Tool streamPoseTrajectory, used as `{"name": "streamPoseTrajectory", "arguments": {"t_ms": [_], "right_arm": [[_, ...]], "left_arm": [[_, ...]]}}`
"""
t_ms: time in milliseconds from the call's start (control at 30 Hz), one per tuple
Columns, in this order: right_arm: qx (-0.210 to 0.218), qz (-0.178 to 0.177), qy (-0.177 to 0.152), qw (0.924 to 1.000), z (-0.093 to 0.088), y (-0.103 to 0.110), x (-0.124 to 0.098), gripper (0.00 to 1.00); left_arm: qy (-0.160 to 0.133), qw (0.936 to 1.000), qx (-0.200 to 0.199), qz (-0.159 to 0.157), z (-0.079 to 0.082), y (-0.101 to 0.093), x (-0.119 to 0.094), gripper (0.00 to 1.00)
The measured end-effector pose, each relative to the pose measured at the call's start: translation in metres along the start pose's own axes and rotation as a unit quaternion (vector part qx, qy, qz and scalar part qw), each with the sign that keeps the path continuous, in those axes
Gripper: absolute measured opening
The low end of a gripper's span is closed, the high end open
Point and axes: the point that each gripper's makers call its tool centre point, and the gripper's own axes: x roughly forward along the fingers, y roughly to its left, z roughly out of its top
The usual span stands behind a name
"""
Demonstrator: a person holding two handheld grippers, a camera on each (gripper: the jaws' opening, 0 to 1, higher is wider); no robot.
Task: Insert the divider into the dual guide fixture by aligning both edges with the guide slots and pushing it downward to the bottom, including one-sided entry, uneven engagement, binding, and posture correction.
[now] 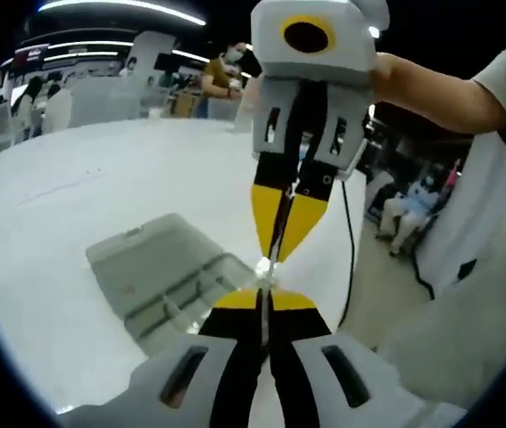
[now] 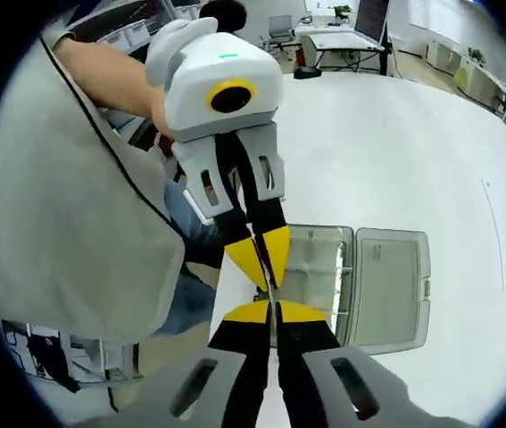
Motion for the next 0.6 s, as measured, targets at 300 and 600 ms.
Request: {"name": "streamPoseTrajectory", "arguments": {"t_ms": [300,600], "right_arm": [[0.035,-0.006,0.006,0.9993,-0.001,0.0,0.0,0.0],[0.055,-0.025,0.022,0.9979,-0.003,-0.001,0.0,0.0]], "left_arm": [[0.014,0.9999,0.006,-0.002,-0.003,-0.001,0.005,0.0],[0.031,0.9994,0.014,-0.001,-0.005,-0.001,0.012,0.01]]}}
